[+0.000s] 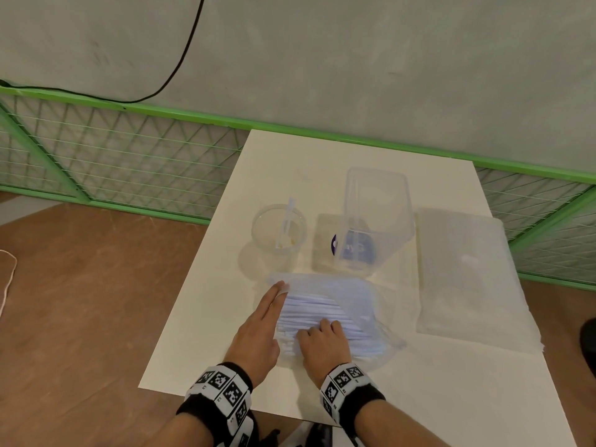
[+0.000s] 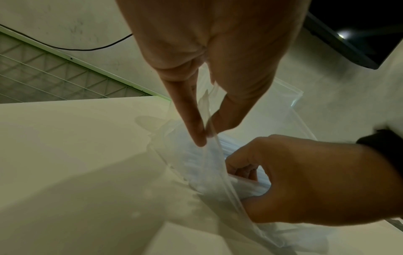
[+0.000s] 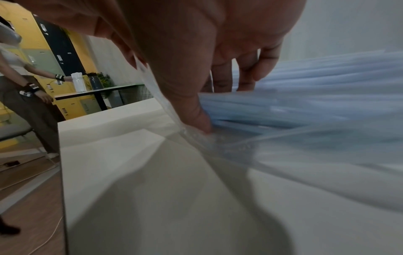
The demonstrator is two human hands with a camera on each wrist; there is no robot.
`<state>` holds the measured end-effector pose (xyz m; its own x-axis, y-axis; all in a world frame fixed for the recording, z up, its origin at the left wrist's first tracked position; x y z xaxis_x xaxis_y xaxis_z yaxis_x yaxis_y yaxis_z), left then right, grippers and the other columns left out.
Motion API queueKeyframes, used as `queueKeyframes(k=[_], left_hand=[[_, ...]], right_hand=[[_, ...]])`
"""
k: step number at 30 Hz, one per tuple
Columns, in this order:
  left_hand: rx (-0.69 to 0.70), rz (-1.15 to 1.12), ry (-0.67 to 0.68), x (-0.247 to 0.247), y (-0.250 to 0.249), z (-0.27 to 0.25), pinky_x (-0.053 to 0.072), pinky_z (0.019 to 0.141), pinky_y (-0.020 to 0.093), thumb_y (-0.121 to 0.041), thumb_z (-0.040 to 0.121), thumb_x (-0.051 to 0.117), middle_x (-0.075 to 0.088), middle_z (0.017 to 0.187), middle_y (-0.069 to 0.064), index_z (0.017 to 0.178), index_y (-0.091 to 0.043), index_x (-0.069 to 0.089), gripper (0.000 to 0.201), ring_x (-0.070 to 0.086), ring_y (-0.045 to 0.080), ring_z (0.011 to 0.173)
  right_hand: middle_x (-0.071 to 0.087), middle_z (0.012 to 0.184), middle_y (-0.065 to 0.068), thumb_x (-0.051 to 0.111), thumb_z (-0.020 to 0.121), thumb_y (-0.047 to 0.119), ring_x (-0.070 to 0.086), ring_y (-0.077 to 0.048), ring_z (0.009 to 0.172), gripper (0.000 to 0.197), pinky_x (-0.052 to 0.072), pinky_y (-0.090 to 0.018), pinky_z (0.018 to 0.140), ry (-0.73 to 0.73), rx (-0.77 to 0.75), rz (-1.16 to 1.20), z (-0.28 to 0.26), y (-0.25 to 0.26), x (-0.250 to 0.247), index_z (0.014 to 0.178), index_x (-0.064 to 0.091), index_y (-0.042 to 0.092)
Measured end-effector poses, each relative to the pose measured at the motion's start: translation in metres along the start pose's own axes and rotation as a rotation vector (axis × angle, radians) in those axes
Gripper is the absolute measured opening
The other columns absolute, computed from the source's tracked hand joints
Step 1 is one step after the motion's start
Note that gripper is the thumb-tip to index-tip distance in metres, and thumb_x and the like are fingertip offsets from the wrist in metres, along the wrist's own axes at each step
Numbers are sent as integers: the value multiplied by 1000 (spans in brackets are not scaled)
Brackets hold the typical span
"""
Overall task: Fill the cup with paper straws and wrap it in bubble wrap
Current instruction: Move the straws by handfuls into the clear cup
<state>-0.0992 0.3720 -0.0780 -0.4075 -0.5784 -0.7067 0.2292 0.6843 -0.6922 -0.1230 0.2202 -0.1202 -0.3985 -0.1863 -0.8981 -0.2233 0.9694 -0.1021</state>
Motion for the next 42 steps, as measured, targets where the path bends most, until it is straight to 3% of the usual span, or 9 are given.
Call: queueKeyframes(k=[11, 14, 18, 23, 25, 28, 32, 37, 42], left_hand=[[5, -1, -24, -5, 2, 2, 51, 84, 20, 14, 76, 52, -13, 153, -39, 154, -36, 9, 102, 41, 1, 132], [1, -5, -31, -5, 2, 3, 51, 81, 18, 15, 76, 53, -11, 154, -38, 155, -35, 10, 102, 41, 0, 131], [-13, -2, -39, -7, 2, 5, 53, 79, 22, 13, 76, 53, -8, 156, -36, 155, -35, 11, 101, 50, 6, 124], [1, -18, -58, -6, 3, 8, 53, 80, 22, 13, 76, 55, -8, 155, -37, 154, -36, 11, 102, 49, 7, 124], [1, -21, -59, -5, 3, 9, 51, 81, 18, 13, 76, 55, -7, 155, -36, 155, -36, 11, 103, 46, 5, 127], [-3, -36, -58, -5, 1, 10, 46, 81, 11, 13, 77, 55, -6, 156, -35, 154, -37, 9, 103, 40, 1, 133], [-4, -44, -51, -5, 3, 9, 51, 81, 17, 13, 76, 56, -8, 154, -38, 154, -39, 8, 105, 45, 2, 127], [-10, -21, -52, -6, 1, 8, 53, 87, 23, 11, 78, 57, -6, 157, -33, 155, -35, 8, 103, 45, 4, 128], [-11, -24, -37, -6, 1, 11, 56, 85, 31, 10, 77, 59, -4, 158, -31, 155, -34, 8, 103, 51, 13, 125]], right_hand=[[68, 107, -2, 47, 92, 40, 63, -29, 100, 32, 39, -38, 92, -124, 3, 276, -7, -18, -8, 117, 51, 21], [68, 101, -1, 43, 95, 44, 62, -28, 96, 24, 43, -34, 77, -213, 15, 430, -15, -29, -24, 103, 58, 26], [59, 68, 3, 49, 91, 56, 57, -17, 66, 34, 45, -34, 64, -311, -76, 863, -33, -39, -54, 73, 50, 28], [57, 61, -4, 78, 82, 17, 59, -21, 56, 24, 52, -31, 57, -462, 58, 1583, -40, -43, -82, 68, 61, 8], [59, 61, -7, 80, 81, 17, 62, -29, 61, 26, 55, -36, 65, -468, 77, 1595, -34, -43, -77, 67, 60, 7], [58, 63, 1, 80, 79, 12, 59, -16, 63, 26, 52, -28, 66, -456, 100, 1618, -30, -44, -65, 65, 59, 8], [57, 64, -1, 77, 82, 14, 54, -10, 61, 28, 45, -21, 63, -488, 131, 1548, -32, -49, -58, 67, 59, -1], [65, 75, 2, 69, 80, 31, 61, -7, 70, 19, 49, -19, 66, -402, 189, 1196, -32, -64, -61, 70, 65, 15], [45, 49, 3, 65, 79, 27, 40, -7, 47, 37, 36, -22, 51, -298, 181, 1064, -29, -73, -64, 53, 47, 9]])
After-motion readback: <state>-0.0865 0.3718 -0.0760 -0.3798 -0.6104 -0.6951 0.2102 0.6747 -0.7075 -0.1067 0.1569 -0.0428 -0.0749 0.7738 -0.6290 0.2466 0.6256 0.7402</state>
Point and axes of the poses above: each hand's wrist, its own z-axis towards the middle knuckle, its own x-axis out of the palm, y = z × x, the point moved 1 cm from there along z, towards the middle knuckle
